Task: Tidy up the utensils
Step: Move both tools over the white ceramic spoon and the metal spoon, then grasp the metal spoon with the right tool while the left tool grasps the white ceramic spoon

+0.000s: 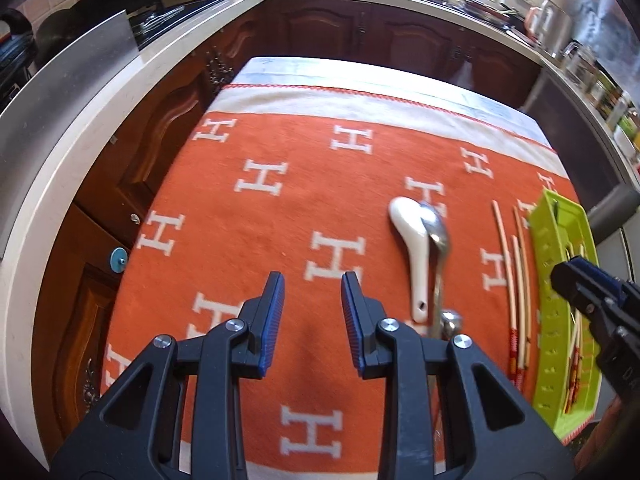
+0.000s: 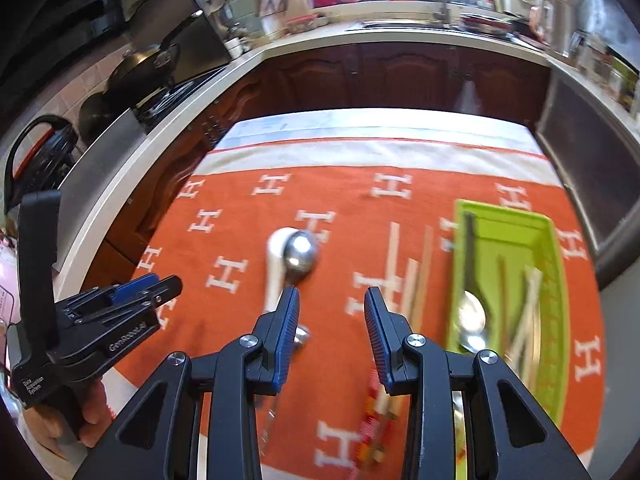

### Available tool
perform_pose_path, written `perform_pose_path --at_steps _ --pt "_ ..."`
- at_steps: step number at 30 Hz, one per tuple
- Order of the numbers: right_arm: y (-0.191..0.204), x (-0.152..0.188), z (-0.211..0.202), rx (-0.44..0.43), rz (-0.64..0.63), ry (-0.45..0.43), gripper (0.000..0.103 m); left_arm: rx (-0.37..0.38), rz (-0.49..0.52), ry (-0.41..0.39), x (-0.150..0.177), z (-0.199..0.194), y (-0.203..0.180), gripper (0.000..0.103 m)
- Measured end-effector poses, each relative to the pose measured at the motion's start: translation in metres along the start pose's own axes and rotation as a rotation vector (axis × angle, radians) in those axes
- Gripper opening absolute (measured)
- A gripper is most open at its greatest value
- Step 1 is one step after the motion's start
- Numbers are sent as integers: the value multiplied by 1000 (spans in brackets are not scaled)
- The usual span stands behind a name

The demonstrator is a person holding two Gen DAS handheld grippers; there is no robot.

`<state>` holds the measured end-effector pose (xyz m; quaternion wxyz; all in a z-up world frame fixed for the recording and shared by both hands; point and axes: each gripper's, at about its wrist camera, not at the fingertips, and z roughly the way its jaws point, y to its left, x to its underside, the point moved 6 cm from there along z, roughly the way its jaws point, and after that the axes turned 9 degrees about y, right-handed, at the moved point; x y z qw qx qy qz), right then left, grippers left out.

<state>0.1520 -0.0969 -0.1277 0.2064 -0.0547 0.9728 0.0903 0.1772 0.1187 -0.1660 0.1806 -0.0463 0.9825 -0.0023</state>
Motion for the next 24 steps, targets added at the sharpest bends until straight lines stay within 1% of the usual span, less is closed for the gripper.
perform_pose_path --at_steps 3,7,13,17,19,21,24 --pt "14 -11 23 -30 -1 29 34 6 -8 13 -5 9 2 26" --pt "17 -18 61 -56 37 93 34 8 -1 36 -6 24 0 26" --pt "22 -20 110 -48 39 165 34 19 -1 75 -5 46 -4 26" --pt "30 -22 135 -23 20 187 33 27 -1 82 -6 52 -4 26" --pt "32 -22 145 -8 20 202 28 31 -1 84 -7 55 -5 26" --pt "33 -21 152 19 18 210 25 37 -2 88 -8 57 -5 26" --pt "35 -22 157 46 1 200 24 47 -5 97 -9 61 -6 26"
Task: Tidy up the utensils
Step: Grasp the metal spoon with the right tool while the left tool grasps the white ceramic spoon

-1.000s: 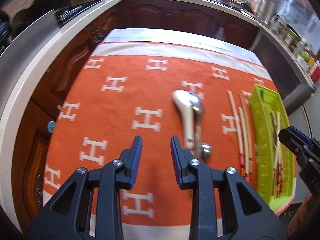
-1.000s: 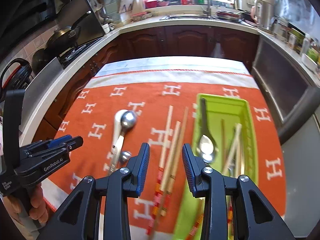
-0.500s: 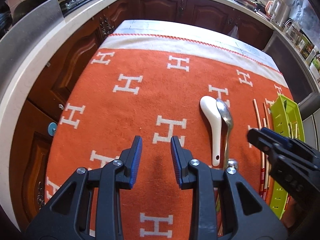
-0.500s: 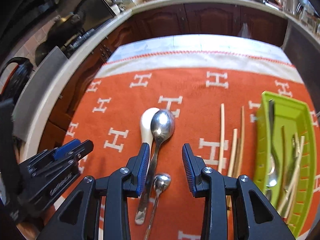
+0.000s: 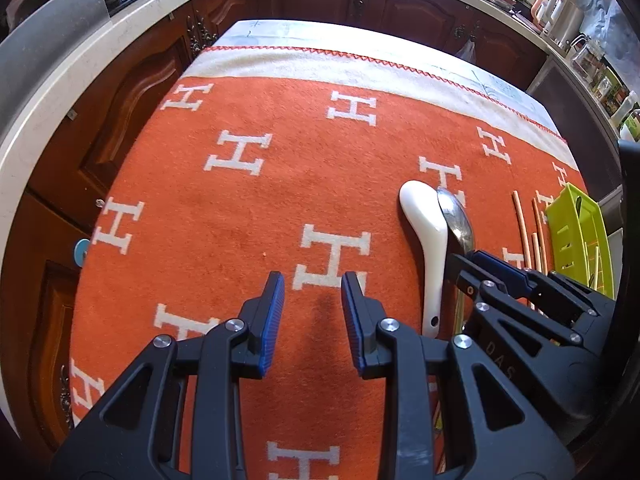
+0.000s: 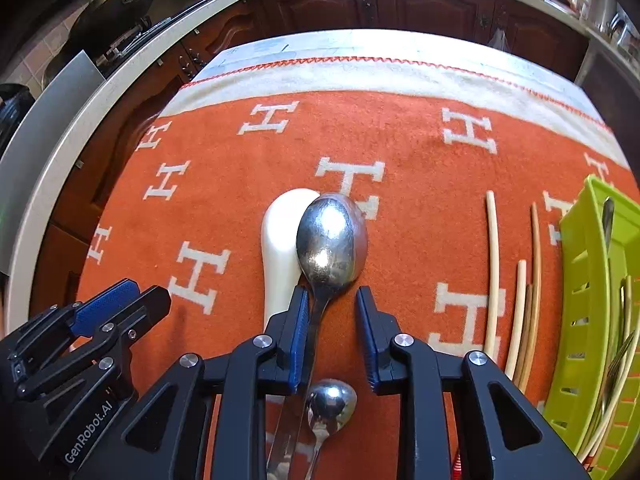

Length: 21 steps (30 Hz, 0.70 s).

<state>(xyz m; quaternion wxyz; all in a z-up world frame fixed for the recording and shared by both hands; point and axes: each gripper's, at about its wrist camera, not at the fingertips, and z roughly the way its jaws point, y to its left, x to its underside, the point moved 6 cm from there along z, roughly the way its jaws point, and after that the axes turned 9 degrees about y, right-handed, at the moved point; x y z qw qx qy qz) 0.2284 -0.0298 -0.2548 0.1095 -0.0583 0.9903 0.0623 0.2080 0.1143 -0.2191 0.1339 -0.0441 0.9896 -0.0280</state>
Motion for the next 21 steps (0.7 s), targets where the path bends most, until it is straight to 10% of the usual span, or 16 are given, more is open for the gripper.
perform_pose_path --at_steps 7,21 --pt "-12 0 -2 10 55 -16 10 48 8 1 -3 3 -8 26" --pt "-74 20 -30 -201 211 -46 3 373 -25 84 -19 33 -44 35"
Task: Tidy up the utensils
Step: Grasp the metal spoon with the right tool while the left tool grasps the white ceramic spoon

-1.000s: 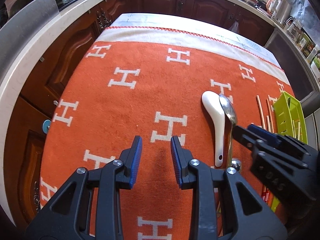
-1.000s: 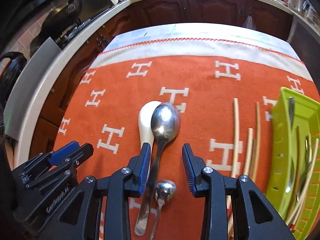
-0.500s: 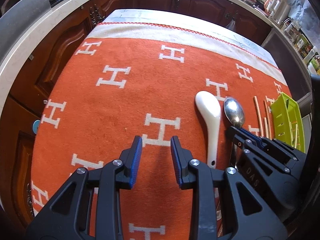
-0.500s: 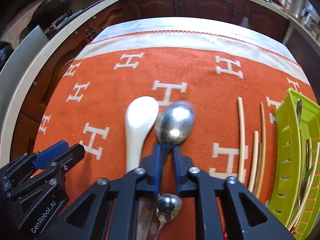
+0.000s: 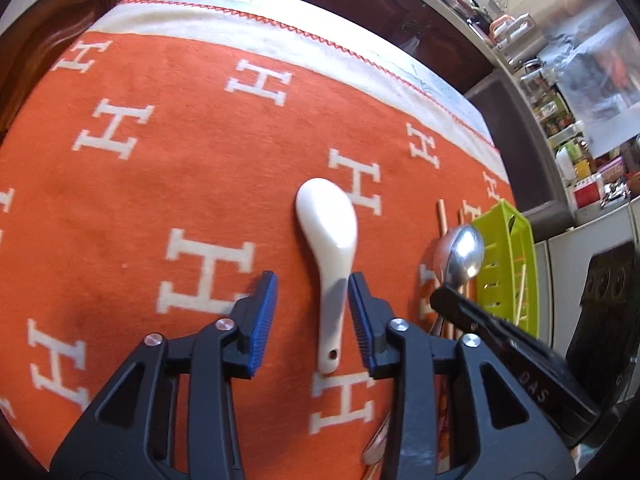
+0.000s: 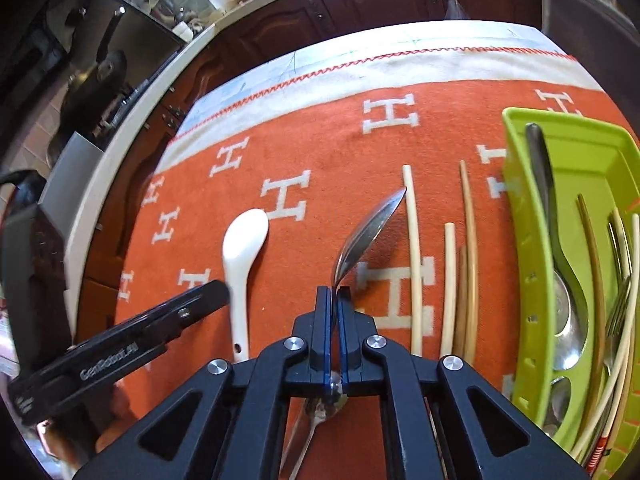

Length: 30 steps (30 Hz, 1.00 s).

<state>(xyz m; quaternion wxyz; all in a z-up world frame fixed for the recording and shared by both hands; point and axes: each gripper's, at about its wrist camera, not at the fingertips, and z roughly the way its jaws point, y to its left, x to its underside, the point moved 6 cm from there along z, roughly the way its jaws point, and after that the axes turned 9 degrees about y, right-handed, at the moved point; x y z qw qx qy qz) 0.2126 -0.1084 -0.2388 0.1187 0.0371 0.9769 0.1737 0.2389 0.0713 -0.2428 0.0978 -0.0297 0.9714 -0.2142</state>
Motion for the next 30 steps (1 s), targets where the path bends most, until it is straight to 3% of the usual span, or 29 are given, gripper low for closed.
perform_pose_path --at_steps 7,11,12,14,16,21,24,30 --pt "-4 6 -10 -43 7 -5 3 30 2 -11 -8 8 -11 48" --pt "-4 8 -11 -59 11 -5 3 50 7 -19 -11 12 -15 49" --pt "-3 8 -10 -60 13 -5 3 53 9 -18 -12 13 -17 48" --pt "-4 8 -10 -66 18 -3 3 63 16 7 -13 20 -21 26" --pt "-6 8 -8 -69 24 -1 3 72 13 22 -14 26 -24 15" --pt "-9 9 -10 -72 27 -7 3 31 2 -3 -14 29 -31 13" --pt "-8 8 -14 -69 13 -21 3 -31 41 -23 -14 28 -39 12" --pt "-4 11 -25 -90 -11 -40 3 -80 92 -38 -12 21 -52 8"
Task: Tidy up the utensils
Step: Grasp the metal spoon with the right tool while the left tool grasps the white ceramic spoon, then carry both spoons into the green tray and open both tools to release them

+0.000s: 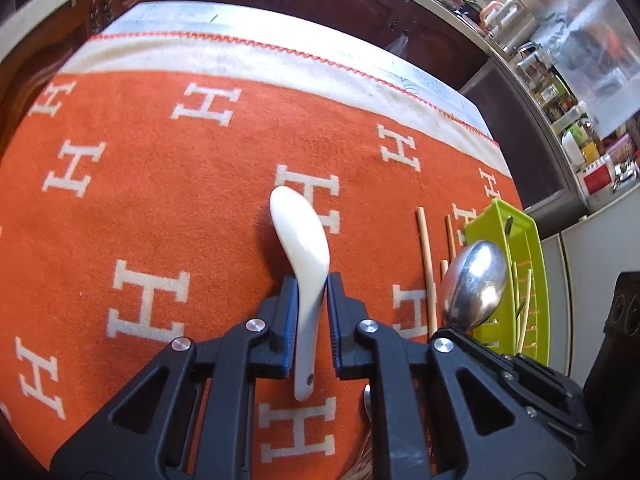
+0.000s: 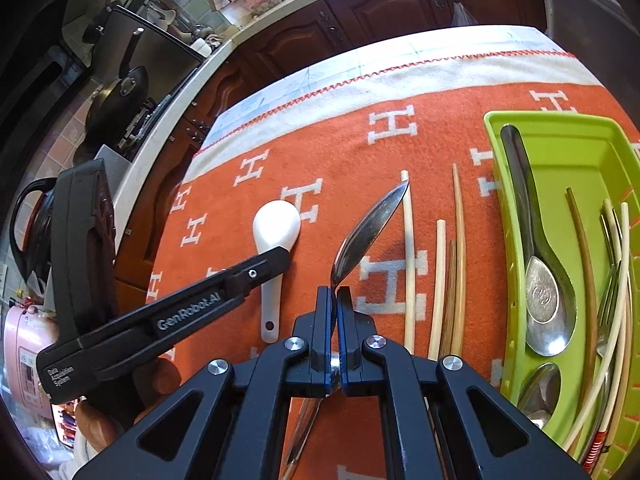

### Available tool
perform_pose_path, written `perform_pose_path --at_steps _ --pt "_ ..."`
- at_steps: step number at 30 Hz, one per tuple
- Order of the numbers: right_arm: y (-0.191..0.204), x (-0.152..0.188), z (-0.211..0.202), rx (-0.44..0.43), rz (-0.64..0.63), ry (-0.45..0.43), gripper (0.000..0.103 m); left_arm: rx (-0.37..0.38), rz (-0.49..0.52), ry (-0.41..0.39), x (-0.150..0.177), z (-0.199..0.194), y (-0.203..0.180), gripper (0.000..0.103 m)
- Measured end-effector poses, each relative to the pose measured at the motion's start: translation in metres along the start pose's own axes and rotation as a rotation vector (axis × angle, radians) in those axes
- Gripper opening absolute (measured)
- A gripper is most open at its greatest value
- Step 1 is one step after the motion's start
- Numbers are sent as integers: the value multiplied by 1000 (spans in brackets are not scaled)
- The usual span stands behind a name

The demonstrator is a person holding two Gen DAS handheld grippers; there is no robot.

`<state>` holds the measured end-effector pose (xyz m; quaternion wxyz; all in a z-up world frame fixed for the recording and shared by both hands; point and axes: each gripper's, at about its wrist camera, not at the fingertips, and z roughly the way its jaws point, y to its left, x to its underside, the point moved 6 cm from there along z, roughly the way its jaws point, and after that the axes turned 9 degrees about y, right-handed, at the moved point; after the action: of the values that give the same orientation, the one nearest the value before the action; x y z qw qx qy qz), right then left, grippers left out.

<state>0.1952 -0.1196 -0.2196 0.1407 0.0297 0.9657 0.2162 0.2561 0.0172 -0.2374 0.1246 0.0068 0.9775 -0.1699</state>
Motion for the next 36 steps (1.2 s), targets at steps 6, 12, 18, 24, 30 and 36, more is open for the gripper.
perform_pose_path --at_steps 6,12,18,24,30,36 --pt "4 6 -25 -36 -35 -37 2 -19 76 -52 7 -34 -22 5" --pt "7 20 -66 -84 -54 -80 2 -22 153 -105 24 -72 -48 5" --pt "-2 32 -139 -118 -50 -182 2 -12 243 -149 50 -104 -83 5" --pt "-34 45 -200 -17 -52 -246 2 18 368 -165 81 -120 -146 5" --pt "-74 57 -219 114 -85 -204 2 51 475 -140 118 -108 -200 5" --pt "-107 56 -189 177 -115 -119 2 80 481 -60 136 -75 -215 5"
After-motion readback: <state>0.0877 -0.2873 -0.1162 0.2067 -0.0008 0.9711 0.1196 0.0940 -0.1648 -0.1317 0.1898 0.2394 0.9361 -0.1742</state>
